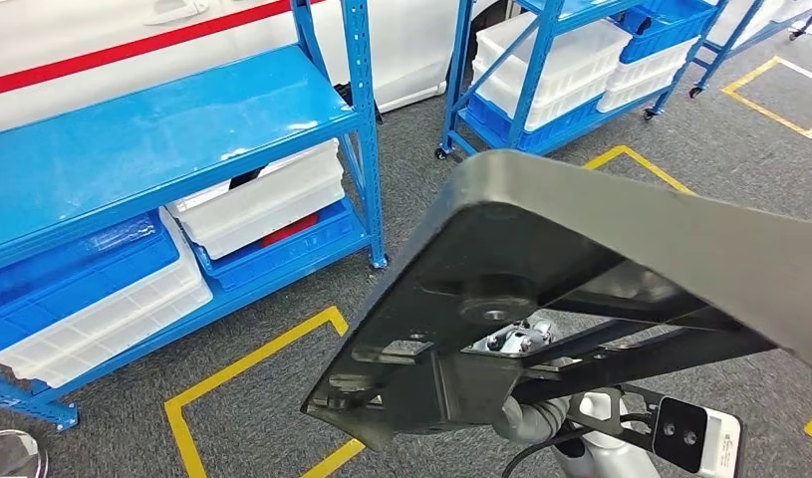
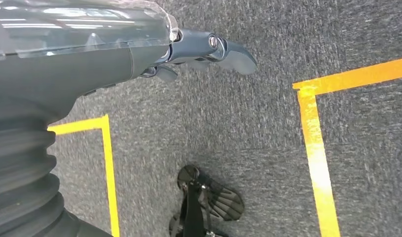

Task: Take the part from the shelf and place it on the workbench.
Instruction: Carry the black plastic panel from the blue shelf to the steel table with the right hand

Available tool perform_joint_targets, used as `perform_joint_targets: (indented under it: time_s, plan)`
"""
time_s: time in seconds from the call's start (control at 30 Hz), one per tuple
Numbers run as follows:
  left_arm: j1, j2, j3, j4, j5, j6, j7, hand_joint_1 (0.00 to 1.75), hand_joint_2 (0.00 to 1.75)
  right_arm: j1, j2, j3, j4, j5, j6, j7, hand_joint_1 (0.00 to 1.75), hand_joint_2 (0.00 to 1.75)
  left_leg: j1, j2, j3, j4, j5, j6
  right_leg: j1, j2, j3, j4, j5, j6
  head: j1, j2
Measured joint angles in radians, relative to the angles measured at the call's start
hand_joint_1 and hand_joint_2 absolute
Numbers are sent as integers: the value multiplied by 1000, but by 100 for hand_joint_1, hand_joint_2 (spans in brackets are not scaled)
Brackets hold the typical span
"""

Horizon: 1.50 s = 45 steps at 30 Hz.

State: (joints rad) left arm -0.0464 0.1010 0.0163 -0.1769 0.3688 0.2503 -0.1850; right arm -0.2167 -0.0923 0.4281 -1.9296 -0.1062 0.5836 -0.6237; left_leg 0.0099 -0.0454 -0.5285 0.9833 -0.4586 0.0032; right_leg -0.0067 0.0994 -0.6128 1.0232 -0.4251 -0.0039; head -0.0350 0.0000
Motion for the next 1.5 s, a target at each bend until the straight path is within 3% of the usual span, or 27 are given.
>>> perform_joint_targets:
  time_s: [0.03,0.1,0.17,0.2,0.23,0.27,0.33,0.4,0.47,0.53,0.6,0.67,0.7,0.73,0.77,0.83,0.9,0.97,1.0,1.07,1.13,1.2,1.23,1.27,1.37,1.43,1.5]
  plan:
    - [0,0,0,0,0,0,0,0,175,-4,0,4,2,-1,-1,0,175,175,1,13,0,-5,4,7,2,-26,-15,30,-21,3,0,0]
    - [3,0,1,0,0,1,1,0,175,-12,0,11,7,-2,-2,0,175,175,-2,39,-4,-8,8,14,3,-79,-71,148,-89,7,0,0]
    - [6,1,3,0,1,5,4,0,175,-17,0,18,14,-4,-6,0,175,175,-5,65,-8,-6,8,15,-1,-92,-123,266,-134,11,0,0]
    - [6,1,5,0,2,9,8,0,175,-21,0,21,18,-4,-9,0,175,175,-6,78,-10,-5,8,15,-2,-94,-126,280,-130,12,0,0]
    - [5,1,6,0,1,14,13,0,175,-27,0,25,21,-5,-15,0,175,175,-6,91,-10,-3,7,15,-3,-99,-107,250,-109,12,0,0]
    - [4,1,7,0,0,19,18,0,175,-34,0,30,24,-6,-20,0,175,175,-7,102,-10,-2,6,13,-3,-108,-69,185,-77,11,0,0]
    - [2,2,7,0,-6,25,25,0,175,-50,2,41,28,-7,-35,0,175,175,-10,120,-9,3,2,6,3,-149,7,45,-36,1,0,0]
    - [1,2,7,0,-15,26,27,0,175,-59,5,53,30,-7,-53,0,175,175,-14,136,-9,5,-1,-4,10,-166,32,-8,-31,-11,0,0]
    - [0,3,7,0,-23,26,29,0,175,-61,7,64,31,-5,-69,0,175,175,-15,150,-7,5,-2,-14,12,-145,28,-10,-25,-21,0,0]
    - [0,3,6,0,-31,23,28,0,175,-62,9,74,31,-3,-81,0,175,175,-11,125,-16,32,-26,-26,8,-125,27,-15,-18,-33,0,0]
    - [2,5,6,0,-42,15,25,0,175,-60,11,84,31,3,-95,0,175,175,-6,75,-62,140,-91,-34,5,-105,26,-18,-13,-42,0,0]
    - [5,6,4,0,-52,5,21,0,175,-50,13,92,31,13,-110,0,175,175,-5,56,-125,277,-147,-37,7,-83,23,-18,-10,-46,0,0]
    - [6,7,2,0,-56,1,20,0,175,-43,13,95,31,17,-116,0,175,175,-5,54,-141,309,-150,-37,8,-70,22,-17,-9,-47,0,0]
    - [7,7,0,0,-60,-2,20,0,175,-35,13,97,30,19,-121,0,175,175,-5,53,-137,297,-132,-35,9,-57,22,-16,-9,-47,0,0]
    - [7,7,-2,0,-63,-4,21,0,175,-28,13,98,29,20,-125,0,175,175,-5,48,-114,244,-96,-33,9,-43,23,-14,-9,-46,0,0]
    - [8,9,-6,0,-68,-7,22,0,175,-19,13,99,26,21,-130,0,175,175,-3,12,-47,95,-28,-27,10,-19,21,-9,-8,-42,0,0]
    - [7,11,-13,0,-70,-12,20,0,175,-10,12,99,23,24,-132,0,175,175,-2,-15,-13,19,-6,-20,9,2,14,-6,-4,-32,0,0]
    - [3,13,-17,0,-73,-20,15,0,175,2,10,99,18,29,-140,0,175,175,-4,-4,-11,13,-4,-12,7,21,6,-8,2,-18,0,0]
    - [1,14,-19,0,-76,-26,11,0,175,9,8,99,14,33,-145,0,175,175,-4,8,-11,9,0,-5,7,16,3,-4,0,-14,0,0]
    - [1,14,-21,0,-81,-38,0,0,175,24,2,98,2,44,-159,0,175,175,-1,31,-11,-1,8,9,10,-29,-24,50,-38,-7,0,0]
    - [5,14,-23,0,-88,-48,-9,0,175,39,-4,96,-9,56,-169,0,175,175,-2,55,-15,-5,11,16,9,-78,-83,177,-109,-1,0,0]
    - [7,14,-27,0,-92,-53,-12,0,175,55,-10,96,-15,63,-174,0,175,175,-3,79,-17,-4,11,16,3,-89,-129,280,-146,5,0,0]
    - [7,14,-29,0,-93,-54,-13,0,175,61,-13,96,-17,66,-176,0,175,175,-4,92,-18,-3,10,15,1,-92,-126,279,-136,7,0,0]
    - [6,13,-31,0,-96,-55,-13,0,175,65,-16,95,-20,68,-179,0,175,175,-4,104,-18,-2,9,14,-1,-100,-99,234,-110,9,0,0]
    - [1,12,-42,0,-109,-55,0,0,175,62,-22,92,-29,66,-187,0,175,175,-7,134,-17,6,2,2,2,-152,15,32,-39,2,0,0]
    - [-3,12,-46,0,-117,-49,15,0,175,53,-27,88,-30,56,-193,0,175,175,-11,151,-14,10,-2,-9,8,-158,30,-4,-37,-9,0,0]
    - [-10,12,-49,-1,-120,-43,24,0,175,43,-32,85,-30,47,-196,0,175,175,-7,160,-12,12,-5,-22,8,-135,28,-8,-32,-21,0,0]
